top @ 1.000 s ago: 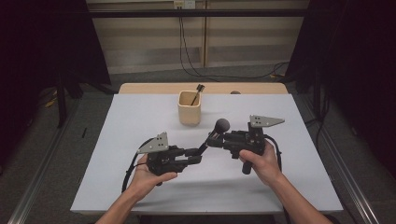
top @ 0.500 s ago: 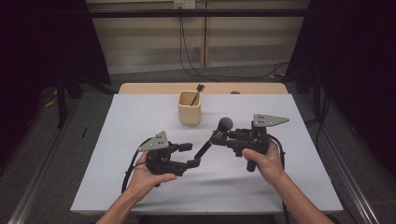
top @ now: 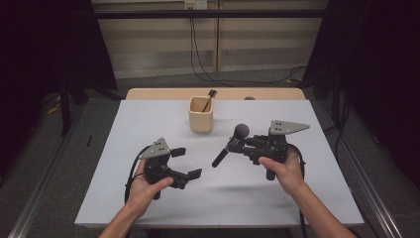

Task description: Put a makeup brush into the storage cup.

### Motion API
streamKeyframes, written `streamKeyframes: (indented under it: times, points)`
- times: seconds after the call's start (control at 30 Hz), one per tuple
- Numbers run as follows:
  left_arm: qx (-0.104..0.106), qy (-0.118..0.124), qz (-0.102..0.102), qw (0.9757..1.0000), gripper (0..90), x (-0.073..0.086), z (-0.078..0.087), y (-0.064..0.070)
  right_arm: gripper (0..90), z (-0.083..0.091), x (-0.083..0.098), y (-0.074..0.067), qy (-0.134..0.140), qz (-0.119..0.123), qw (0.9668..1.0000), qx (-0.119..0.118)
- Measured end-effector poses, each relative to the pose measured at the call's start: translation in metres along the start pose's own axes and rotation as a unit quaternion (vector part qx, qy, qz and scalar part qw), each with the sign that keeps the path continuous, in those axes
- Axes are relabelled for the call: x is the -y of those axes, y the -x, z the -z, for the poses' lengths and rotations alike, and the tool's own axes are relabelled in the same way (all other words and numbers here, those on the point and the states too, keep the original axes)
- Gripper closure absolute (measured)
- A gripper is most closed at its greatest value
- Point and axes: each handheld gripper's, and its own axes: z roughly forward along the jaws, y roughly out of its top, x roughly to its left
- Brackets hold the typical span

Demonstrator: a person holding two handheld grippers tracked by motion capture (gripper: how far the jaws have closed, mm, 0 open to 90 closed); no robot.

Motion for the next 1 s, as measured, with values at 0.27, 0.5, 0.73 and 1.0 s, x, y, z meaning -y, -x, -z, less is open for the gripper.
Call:
streamKeyframes:
  times: [0.27,0.5,0.73,1.0]
  points:
    - [-0.080,-0.002,-0.008,0.9967,2.8,0.011,0.019,0.007,71.9,0.002,-0.001,0.002,-0.007,0.017,0.9997,0.018]
    - [-0.099,0.015,-0.007,0.9949,2.6,0.021,0.039,0.008,71.9,0.007,-0.005,0.011,-0.010,0.021,0.9989,0.041]
    - [-0.121,0.034,0.004,0.9920,2.4,0.035,0.053,-0.002,71.9,0.008,-0.013,0.022,0.002,0.014,0.9983,0.057]
    - [-0.128,0.040,-0.007,0.9910,1.5,0.040,0.062,-0.002,71.9,-0.005,-0.021,0.037,0.004,0.008,0.9972,0.074]
